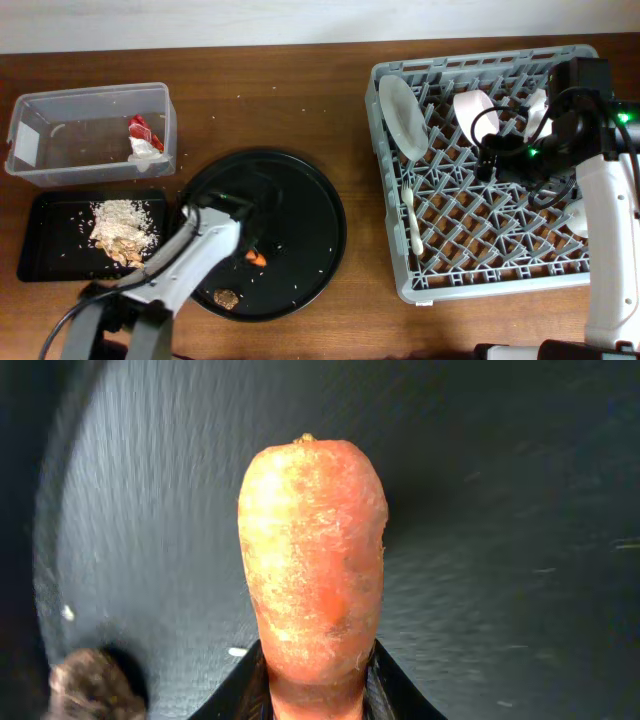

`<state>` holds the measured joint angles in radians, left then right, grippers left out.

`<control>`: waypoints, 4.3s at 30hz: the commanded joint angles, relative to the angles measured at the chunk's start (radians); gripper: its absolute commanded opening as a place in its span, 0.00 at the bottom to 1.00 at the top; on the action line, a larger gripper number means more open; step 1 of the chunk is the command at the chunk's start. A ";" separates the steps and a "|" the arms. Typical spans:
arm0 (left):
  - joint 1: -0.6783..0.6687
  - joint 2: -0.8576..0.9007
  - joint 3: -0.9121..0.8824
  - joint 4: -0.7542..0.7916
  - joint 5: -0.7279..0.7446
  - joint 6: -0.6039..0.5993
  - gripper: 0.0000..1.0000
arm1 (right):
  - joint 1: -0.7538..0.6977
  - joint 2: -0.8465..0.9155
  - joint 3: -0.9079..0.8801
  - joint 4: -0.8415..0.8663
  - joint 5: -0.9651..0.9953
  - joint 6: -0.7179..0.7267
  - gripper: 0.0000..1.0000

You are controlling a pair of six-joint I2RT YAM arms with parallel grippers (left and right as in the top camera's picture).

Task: Sort waste into correct bins and load items into the dishwasher rack
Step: 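Grasp the orange carrot on the round tray with the left gripper, then carry the carrot left and drop it onto the small black tray, then move the left gripper back and grasp the brown shell piece, then carry the shell piece left and drop it onto the small black tray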

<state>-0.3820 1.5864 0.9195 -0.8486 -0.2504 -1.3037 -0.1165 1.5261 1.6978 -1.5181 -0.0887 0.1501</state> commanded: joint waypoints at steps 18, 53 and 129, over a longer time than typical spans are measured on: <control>0.826 -0.038 0.125 0.037 -0.061 0.337 0.23 | -0.002 0.005 -0.006 0.002 -0.005 -0.005 0.99; 0.745 -0.090 0.305 -0.113 0.222 0.605 0.75 | -0.002 0.005 -0.006 0.006 -0.005 -0.005 0.99; 1.017 -0.018 0.097 0.035 0.103 0.469 0.26 | -0.002 0.005 -0.006 -0.005 0.011 -0.015 0.99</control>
<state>0.5976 1.5063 1.0065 -0.8276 -0.1280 -0.8516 -0.1165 1.5269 1.6978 -1.5223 -0.0875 0.1417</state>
